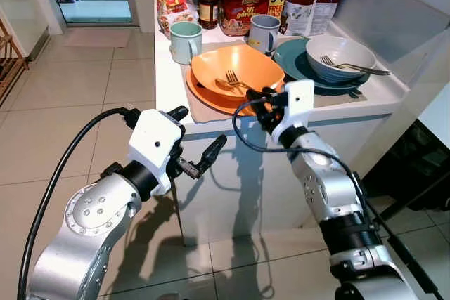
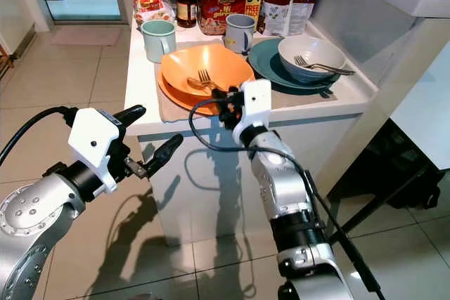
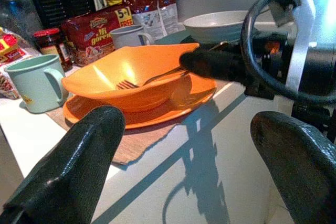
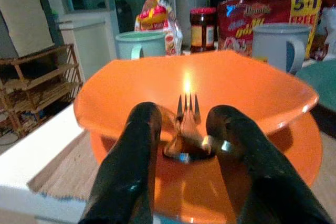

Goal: Setting the table

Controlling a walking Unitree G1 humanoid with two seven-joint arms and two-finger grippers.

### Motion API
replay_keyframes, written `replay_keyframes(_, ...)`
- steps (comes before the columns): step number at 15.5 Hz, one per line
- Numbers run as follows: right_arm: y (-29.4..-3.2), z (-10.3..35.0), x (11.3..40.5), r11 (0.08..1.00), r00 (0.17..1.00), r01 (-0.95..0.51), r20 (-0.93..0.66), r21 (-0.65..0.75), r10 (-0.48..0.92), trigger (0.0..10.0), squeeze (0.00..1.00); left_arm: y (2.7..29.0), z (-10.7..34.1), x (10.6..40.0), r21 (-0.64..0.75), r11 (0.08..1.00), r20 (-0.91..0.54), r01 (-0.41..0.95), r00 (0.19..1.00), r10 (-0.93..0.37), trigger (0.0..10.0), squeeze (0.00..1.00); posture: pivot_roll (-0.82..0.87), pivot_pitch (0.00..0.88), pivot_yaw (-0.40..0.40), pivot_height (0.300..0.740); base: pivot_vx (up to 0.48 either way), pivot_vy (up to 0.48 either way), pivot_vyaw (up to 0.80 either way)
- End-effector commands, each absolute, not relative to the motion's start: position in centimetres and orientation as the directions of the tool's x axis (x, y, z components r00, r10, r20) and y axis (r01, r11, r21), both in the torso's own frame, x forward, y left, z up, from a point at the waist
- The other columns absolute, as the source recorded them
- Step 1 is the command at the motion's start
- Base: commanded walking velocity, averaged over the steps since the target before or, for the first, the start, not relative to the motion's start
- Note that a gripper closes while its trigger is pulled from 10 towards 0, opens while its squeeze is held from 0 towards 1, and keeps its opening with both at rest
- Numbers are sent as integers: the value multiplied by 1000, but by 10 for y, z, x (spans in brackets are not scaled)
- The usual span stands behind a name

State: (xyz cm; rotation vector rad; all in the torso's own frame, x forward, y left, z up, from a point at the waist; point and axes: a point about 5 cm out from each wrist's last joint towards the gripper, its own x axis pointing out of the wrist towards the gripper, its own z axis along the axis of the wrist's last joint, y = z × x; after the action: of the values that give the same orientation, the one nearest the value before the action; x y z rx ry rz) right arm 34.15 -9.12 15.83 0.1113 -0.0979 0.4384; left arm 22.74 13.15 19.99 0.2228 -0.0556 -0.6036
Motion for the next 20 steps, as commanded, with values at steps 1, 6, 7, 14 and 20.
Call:
replay_keyframes(1,-96,162,345,908,906,-413,131,71,402,157,0,130,202,227,229,789,-12,570,812,-583,10000,0,131,10,-47,740,0,0,0)
replay_keyframes(6,-98,164,346,911,909,-406,138,74,393,0,0,129,202,227,227,782,-15,580,805,-593,10000,0,129,10,-38,740,0,0,0)
replay_keyframes(7,-98,164,346,911,909,-405,138,74,393,0,0,129,202,227,228,782,-16,581,805,-593,10000,0,129,10,-38,740,0,0,0)
replay_keyframes(14,-105,189,340,942,904,-337,279,-5,325,0,0,131,206,230,242,798,5,552,822,-570,10000,0,125,14,-37,740,0,0,0)
replay_keyframes(20,-103,206,324,938,852,-334,394,-96,344,0,0,130,206,233,244,805,15,541,828,-561,10000,0,119,17,-33,740,0,0,0)
